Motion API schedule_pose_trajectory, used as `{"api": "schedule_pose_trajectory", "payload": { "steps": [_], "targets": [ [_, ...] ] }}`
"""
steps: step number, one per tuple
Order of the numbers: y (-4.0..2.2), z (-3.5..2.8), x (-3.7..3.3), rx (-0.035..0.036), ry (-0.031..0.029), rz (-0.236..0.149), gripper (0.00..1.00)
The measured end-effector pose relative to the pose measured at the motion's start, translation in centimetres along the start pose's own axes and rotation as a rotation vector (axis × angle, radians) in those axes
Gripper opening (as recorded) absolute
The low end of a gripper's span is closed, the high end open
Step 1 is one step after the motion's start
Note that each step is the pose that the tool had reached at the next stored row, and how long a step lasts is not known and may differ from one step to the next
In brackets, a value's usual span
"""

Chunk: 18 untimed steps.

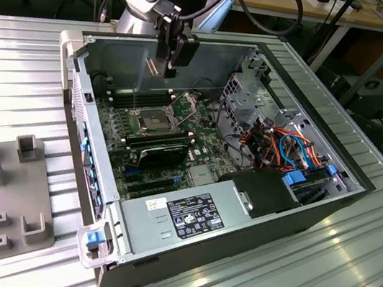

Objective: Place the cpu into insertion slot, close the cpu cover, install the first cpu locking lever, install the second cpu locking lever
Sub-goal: 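Place the cpu into insertion slot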

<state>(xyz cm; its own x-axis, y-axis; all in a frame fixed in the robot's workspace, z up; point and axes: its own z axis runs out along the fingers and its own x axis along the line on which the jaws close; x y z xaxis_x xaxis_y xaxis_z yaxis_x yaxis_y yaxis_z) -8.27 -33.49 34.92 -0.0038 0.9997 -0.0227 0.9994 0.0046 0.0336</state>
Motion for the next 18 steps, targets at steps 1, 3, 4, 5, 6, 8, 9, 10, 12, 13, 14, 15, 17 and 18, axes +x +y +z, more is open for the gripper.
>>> {"api": "schedule_pose_trajectory", "payload": {
  "steps": [1, 3, 4, 5, 6, 8, 9, 10, 12, 13, 14, 15, 17, 18],
  "targets": [
    [0.03, 0.06, 0.0, -0.0001, 0.0001, -0.003, 0.55],
    [0.1, 0.18, 0.0, -0.0002, 0.0004, -0.009, 0.55],
    [0.12, 0.22, 0.01, -0.0003, 0.0004, -0.012, 0.55],
    [0.12, 0.24, 0.01, -0.0002, 0.0004, -0.014, 0.55],
    [0.14, 0.28, 0.01, -0.0004, 0.0006, -0.017, 0.55],
    [0.18, 0.34, 0.01, -0.0005, 0.0008, -0.024, 0.55],
    [0.18, 0.36, 0.01, -0.0006, 0.0009, -0.027, 0.55],
    [0.19, 0.4, 0.01, -0.0007, 0.0011, -0.031, 0.55],
    [0.19, 0.58, 0.01, -0.0011, 0.0015, -0.043, 0.55],
    [0.6, 2.11, 0.07, 0.0004, -0.0038, 0.008, 0.55],
    [0.6, 2.3, 0.07, 0.0003, -0.0039, 0.009, 0.55],
    [0.59, 2.31, 0.07, 0.0003, -0.0038, 0.009, 0.55],
    [0.59, 2.38, 0.07, 0.0003, -0.0039, 0.009, 0.55],
    [0.59, 2.39, 0.07, 0.0003, -0.0039, 0.009, 0.55]
  ]
}}
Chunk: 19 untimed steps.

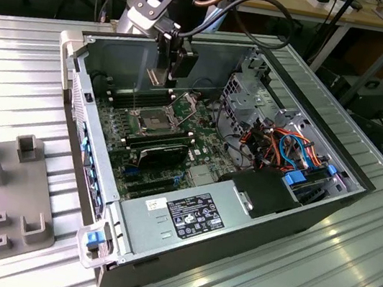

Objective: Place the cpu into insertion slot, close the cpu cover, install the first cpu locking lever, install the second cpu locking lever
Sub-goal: 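Place the cpu into insertion slot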

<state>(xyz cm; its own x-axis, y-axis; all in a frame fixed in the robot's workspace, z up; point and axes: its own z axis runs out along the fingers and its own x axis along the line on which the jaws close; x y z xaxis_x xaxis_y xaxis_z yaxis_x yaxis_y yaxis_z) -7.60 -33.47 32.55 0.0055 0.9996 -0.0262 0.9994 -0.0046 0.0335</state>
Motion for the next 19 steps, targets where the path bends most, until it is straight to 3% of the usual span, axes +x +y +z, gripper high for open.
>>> {"api": "schedule_pose_trajectory", "payload": {
  "steps": [19],
  "targets": [
    [-0.01, 0.49, 0.01, 0.0, 0.0001, 0.0, 0.55]
  ]
}}
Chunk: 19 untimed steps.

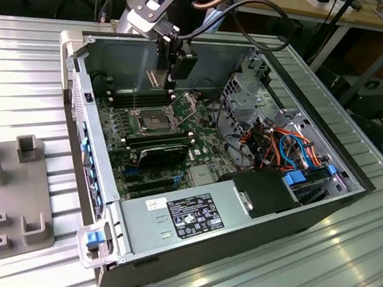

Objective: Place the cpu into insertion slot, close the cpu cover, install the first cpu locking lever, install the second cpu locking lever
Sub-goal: 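Place the cpu into insertion slot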

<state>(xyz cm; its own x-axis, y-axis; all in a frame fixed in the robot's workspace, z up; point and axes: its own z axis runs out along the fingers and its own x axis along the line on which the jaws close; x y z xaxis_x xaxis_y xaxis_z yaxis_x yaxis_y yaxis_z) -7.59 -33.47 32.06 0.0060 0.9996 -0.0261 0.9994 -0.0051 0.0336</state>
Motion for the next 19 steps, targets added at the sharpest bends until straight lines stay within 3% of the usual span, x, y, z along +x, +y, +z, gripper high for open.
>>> {"api": "schedule_pose_trajectory", "payload": {
  "steps": [8, 19],
  "targets": [
    [-0.02, 1.55, 0.05, 0.0001, -0.0001, 0.0, 0.55],
    [-0.03, 1.78, 0.05, 0.0004, -0.0005, 0.007, 0.55]
  ]
}}
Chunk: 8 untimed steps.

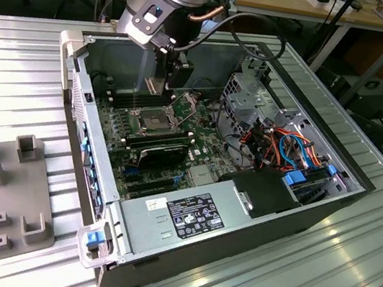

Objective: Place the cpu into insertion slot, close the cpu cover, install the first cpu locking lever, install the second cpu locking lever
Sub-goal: 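Place the cpu into insertion slot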

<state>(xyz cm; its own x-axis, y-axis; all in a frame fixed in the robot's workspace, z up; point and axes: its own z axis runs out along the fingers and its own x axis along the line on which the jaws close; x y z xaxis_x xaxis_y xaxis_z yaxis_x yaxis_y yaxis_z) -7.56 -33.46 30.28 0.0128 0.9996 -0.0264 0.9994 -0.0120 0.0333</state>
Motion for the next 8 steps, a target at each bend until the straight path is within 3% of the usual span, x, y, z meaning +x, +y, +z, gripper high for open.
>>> {"api": "schedule_pose_trajectory", "payload": {
  "steps": [2, 5, 8],
  "targets": [
    [0.01, 0.07, 0.02, 0.0003, -0.0004, 0.02, 0.55],
    [-0.01, 0.19, 0.02, 0.0022, -0.0028, 0.087, 0.55],
    [-0.01, 0.2, 0.02, 0.0023, -0.0029, 0.09, 0.55]
  ]
}}
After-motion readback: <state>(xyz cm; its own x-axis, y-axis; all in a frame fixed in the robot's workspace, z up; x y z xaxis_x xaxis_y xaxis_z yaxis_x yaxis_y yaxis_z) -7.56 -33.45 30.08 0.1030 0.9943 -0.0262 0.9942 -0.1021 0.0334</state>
